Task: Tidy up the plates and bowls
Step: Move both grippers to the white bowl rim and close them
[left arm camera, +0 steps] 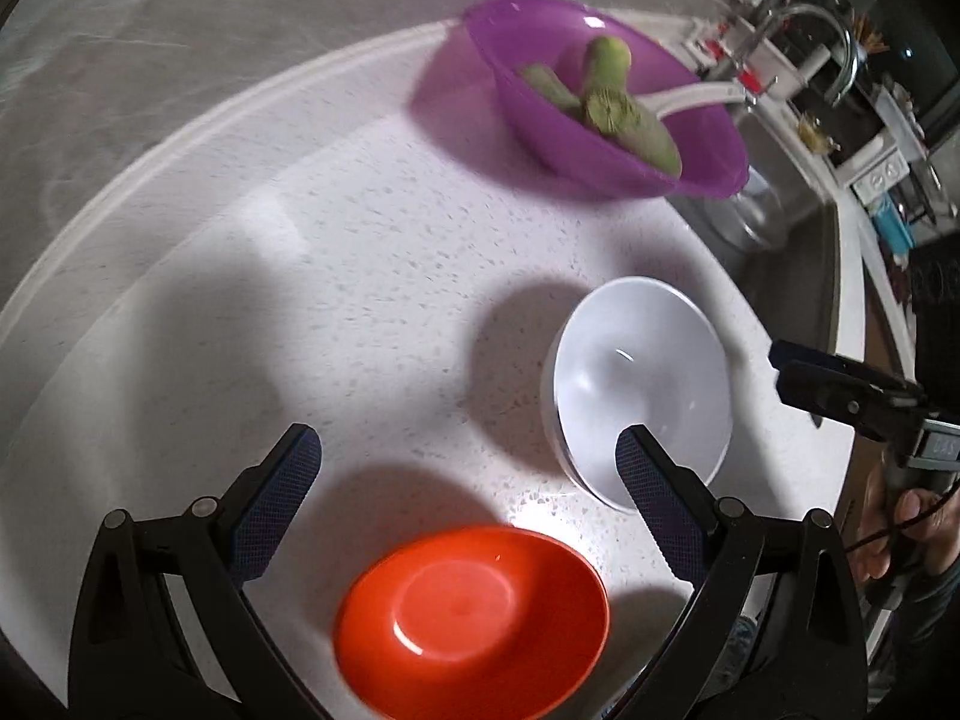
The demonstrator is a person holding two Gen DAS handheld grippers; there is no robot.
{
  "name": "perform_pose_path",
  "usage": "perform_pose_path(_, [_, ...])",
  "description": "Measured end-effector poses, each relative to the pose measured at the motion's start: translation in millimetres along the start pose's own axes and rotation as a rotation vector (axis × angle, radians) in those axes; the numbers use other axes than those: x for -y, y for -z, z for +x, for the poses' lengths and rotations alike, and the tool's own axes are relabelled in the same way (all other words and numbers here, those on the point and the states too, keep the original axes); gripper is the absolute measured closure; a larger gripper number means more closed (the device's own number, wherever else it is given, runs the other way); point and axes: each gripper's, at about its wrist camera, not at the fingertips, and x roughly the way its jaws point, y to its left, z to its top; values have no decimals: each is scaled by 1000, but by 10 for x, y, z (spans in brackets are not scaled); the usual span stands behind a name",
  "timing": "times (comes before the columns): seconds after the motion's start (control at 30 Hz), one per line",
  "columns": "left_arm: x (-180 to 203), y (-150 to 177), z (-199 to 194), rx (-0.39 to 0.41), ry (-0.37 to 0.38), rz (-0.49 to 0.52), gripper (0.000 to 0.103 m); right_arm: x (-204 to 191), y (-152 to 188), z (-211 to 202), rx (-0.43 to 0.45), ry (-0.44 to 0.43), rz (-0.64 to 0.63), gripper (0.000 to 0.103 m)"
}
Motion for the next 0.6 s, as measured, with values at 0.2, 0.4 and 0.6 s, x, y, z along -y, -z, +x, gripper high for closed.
perform_pose_path(0.2, [109, -58, 214, -21, -11, 67, 11, -12, -79, 235, -46, 30, -6, 24])
perform_pose_path(0.4, [219, -100, 398, -43, -30, 117, 50, -37, -100, 402, -89, 53, -15, 37])
perform_pose_path(0.6, [255, -117, 515, -65, 1, 114, 65, -58, -56, 520, -126, 71, -37, 52])
